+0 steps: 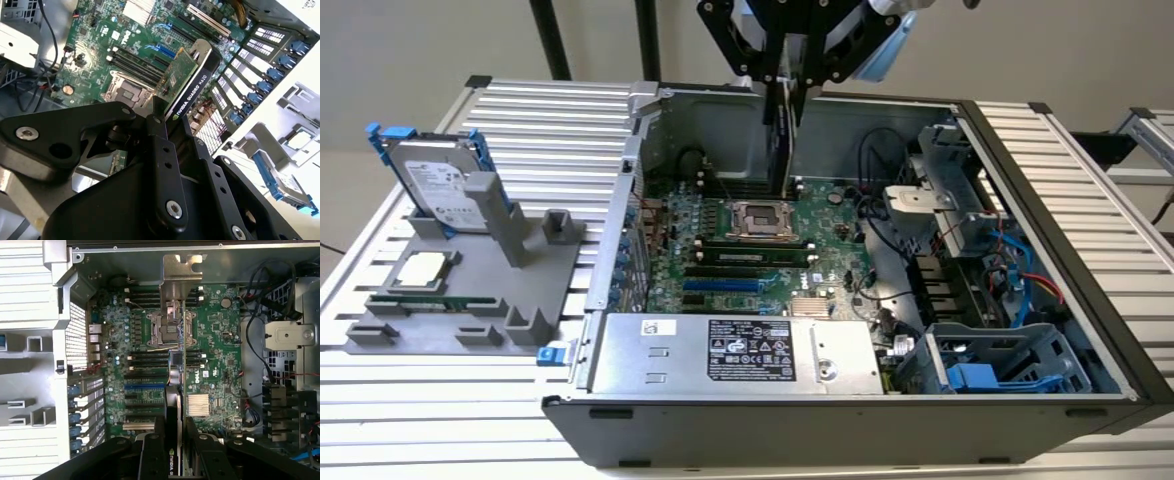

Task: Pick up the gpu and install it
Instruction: 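Insert the gpu into the slot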

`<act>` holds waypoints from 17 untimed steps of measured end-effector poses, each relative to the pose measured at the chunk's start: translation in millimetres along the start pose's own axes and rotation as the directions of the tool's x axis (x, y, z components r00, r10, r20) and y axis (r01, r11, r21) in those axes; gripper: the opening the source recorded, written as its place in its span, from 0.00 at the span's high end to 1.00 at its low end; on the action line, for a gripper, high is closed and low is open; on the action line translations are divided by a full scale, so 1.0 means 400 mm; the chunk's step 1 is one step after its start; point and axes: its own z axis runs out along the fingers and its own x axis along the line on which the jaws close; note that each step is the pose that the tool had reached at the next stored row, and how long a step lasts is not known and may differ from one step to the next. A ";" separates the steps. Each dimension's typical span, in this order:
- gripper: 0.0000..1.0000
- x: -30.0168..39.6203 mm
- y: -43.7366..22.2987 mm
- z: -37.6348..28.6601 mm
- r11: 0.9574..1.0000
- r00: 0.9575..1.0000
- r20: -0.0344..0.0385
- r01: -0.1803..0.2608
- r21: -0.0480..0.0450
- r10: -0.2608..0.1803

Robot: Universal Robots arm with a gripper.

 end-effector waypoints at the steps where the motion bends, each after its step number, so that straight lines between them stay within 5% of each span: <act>1: 1.00 0.000 0.000 0.000 1.000 1.000 0.000 0.004 0.000 -0.004; 17: 1.00 0.000 0.000 0.000 0.999 0.999 -0.002 0.050 -0.001 -0.050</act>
